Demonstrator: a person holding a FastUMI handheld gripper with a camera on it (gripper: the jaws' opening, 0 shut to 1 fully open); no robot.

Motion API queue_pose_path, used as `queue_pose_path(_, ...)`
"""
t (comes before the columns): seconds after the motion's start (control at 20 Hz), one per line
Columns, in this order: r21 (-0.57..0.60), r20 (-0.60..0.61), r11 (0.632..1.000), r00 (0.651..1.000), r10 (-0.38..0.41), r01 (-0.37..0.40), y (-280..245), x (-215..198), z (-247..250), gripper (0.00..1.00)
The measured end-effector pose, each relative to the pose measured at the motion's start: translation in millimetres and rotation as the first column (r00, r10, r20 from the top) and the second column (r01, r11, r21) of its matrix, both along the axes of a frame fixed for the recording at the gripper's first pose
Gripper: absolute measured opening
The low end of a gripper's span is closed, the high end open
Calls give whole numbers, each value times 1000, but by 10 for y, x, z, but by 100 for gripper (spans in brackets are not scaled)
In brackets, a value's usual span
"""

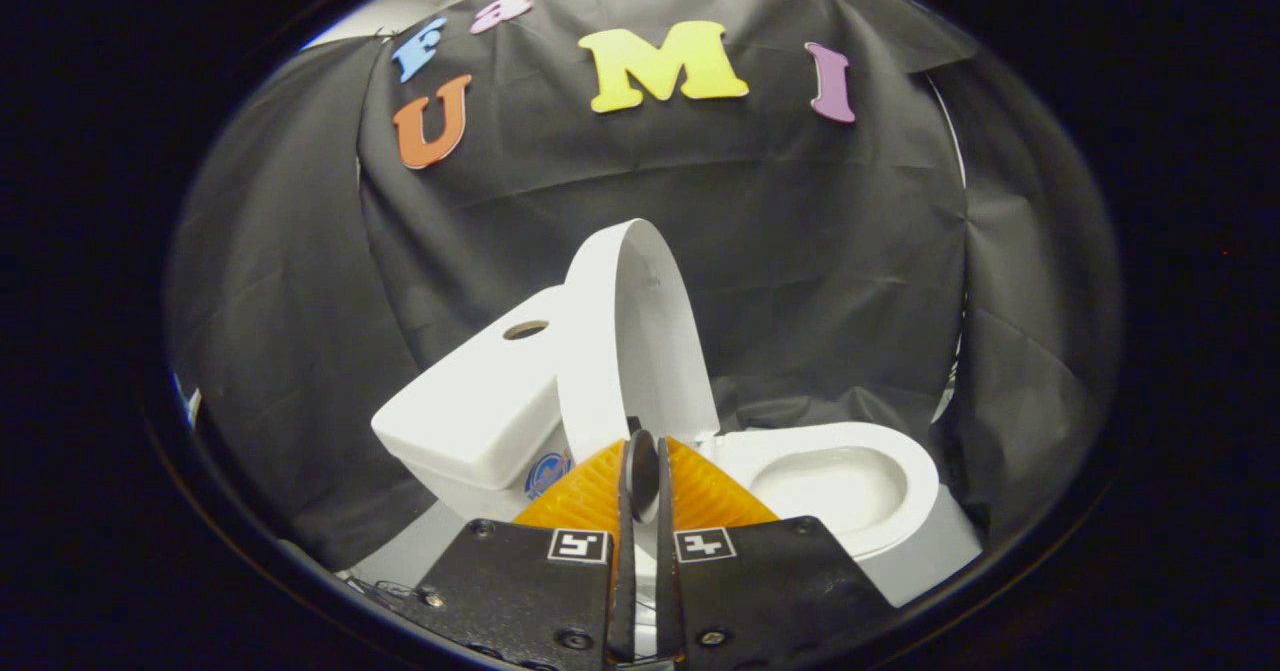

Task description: Open the toilet lid.

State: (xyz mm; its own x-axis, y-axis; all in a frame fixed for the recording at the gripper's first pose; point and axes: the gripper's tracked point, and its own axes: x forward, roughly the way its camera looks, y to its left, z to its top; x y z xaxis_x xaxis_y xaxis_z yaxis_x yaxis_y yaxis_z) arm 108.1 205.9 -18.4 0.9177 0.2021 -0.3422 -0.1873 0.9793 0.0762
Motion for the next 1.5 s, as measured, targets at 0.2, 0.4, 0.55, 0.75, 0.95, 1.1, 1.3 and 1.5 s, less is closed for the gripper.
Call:
queue_pose_path(0.2,-85,13,996,999,38,-36,84,-2,-15,17)
queue_pose_path(0.4,-69,37,993,994,103,-100,35,-39,110,34)
queue_pose_path(0.55,-72,123,994,988,96,-87,-118,-95,395,64)
queue_pose_path(0.75,-43,218,994,970,104,-97,-360,-337,666,86)
queue_pose_path(0.95,24,267,997,961,69,-78,-854,-583,684,92)
queue_pose_path(1.1,24,279,1000,960,-13,7,-1449,-724,563,92)
queue_pose_path(1.3,9,298,995,950,-95,97,-2125,-925,331,92)
queue_pose_path(1.5,32,296,977,931,-211,211,-2719,-1095,97,92)
